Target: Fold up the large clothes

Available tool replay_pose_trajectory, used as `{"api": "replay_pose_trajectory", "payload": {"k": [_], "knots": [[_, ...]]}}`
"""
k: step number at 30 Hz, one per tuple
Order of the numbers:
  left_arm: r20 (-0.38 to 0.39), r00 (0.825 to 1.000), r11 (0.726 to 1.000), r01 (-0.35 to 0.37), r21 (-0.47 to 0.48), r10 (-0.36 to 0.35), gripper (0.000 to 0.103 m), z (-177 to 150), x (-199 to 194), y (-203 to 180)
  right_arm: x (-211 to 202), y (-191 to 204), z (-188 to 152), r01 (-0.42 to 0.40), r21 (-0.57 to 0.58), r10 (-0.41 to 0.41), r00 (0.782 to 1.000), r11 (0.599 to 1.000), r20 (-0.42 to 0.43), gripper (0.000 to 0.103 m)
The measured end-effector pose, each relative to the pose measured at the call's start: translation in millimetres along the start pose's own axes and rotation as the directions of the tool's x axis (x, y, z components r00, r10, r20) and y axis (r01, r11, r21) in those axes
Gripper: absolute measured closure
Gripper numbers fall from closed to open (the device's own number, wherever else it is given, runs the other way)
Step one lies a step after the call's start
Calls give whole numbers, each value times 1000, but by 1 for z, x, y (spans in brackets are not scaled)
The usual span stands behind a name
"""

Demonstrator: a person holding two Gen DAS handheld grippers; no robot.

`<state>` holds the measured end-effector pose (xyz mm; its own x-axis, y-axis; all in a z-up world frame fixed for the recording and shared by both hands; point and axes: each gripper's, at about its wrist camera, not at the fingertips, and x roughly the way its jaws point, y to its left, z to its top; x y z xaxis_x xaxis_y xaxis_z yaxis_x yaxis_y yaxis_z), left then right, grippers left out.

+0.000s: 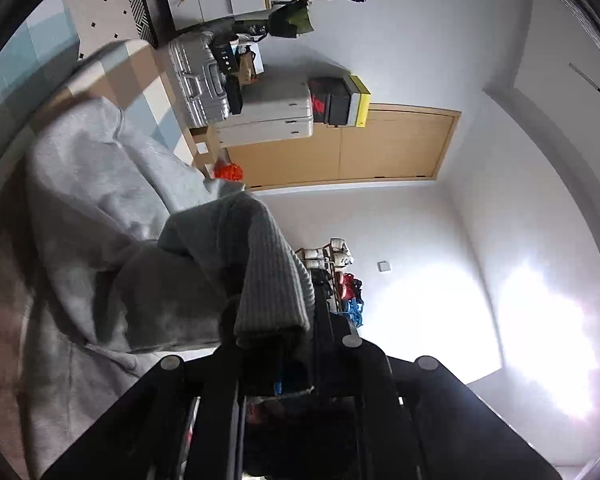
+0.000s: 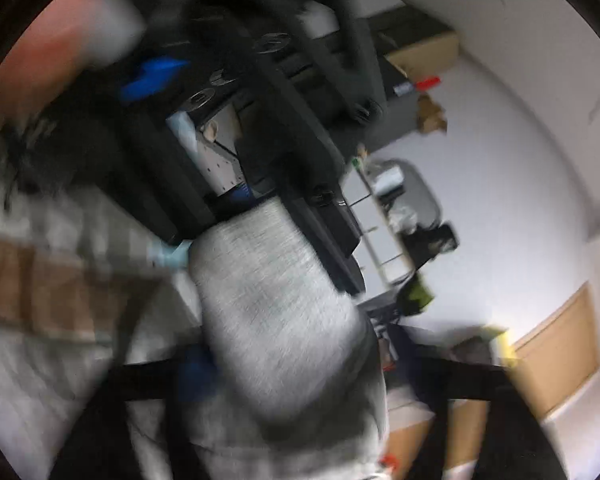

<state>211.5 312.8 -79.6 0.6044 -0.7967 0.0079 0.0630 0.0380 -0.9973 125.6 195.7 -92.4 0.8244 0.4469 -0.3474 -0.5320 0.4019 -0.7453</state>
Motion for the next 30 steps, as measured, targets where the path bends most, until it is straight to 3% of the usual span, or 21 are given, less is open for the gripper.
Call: {"api": "replay_pose_trajectory", "payload": {"k": [1, 3, 4, 5, 7, 8, 9, 10, 12, 16, 19, 21, 23, 26, 28, 30], "knots": [[-20, 1000, 1000, 10, 11, -10, 97, 4, -1, -3, 2, -15, 2, -80, 91, 81, 997, 993, -7, 82], [-25, 1000, 998, -8, 58, 10, 92, 8, -9, -14, 9, -49, 3, -205, 291, 216, 976, 935, -6, 86], [-2, 1000, 997, -15, 80, 16, 80, 9, -16, -20, 16, -67, 1, -257, 400, 285, 958, 880, -11, 88], [18, 1000, 995, -22, 99, 20, 53, 9, -22, -26, 22, -82, -1, -275, 487, 319, 948, 829, -7, 88], [97, 995, 990, -48, 136, 35, 15, 4, -39, -35, 35, -116, -11, -351, 670, 429, 902, 654, 53, 90], [158, 986, 983, -76, 165, 50, 12, -1, -50, -40, 39, -134, -18, -371, 754, 461, 881, 542, 102, 90], [197, 978, 977, -104, 188, 66, 12, -5, -57, -43, 42, -146, -22, -381, 795, 475, 870, 472, 134, 90], [214, 973, 972, -126, 197, 83, 12, -8, -61, -42, 40, -161, -29, -389, 840, 480, 858, 378, 182, 90], [251, 958, 955, -196, 224, 138, 12, -13, -64, -37, 34, -185, -30, -439, 858, 465, 838, 267, 284, 90], [247, 920, 907, -358, 224, 302, 12, -21, -38, -10, 7, -219, -7, -517, 827, 376, 828, 223, 416, 90], [225, 899, 883, -422, 208, 377, 12, -21, -17, 8, -20, -245, 1, -523, 831, 268, 842, 190, 469, 90], [227, 879, 859, -465, 212, 420, 12, -22, -4, 16, -31, -265, 0, -494, 851, 189, 866, 177, 463, 90], [246, 852, 829, -514, 219, 462, 12, -25, 2, 18, -34, -283, -3, -483, 868, 153, 872, 115, 465, 90], [232, 836, 789, -546, 281, 497, 12, -35, 18, 14, -33, -299, -3, -441, 896, 127, 893, 47, 432, 90], [258, 804, 713, -594, 374, 535, 12, -48, 31, 3, -34, -306, -1, -431, 902, 124, 896, 6, 427, 90], [299, 758, 609, -647, 458, 580, 12, -65, 43, -8, -33, -310, 1, -439, 898, 131, 888, -44, 440, 90]]}}
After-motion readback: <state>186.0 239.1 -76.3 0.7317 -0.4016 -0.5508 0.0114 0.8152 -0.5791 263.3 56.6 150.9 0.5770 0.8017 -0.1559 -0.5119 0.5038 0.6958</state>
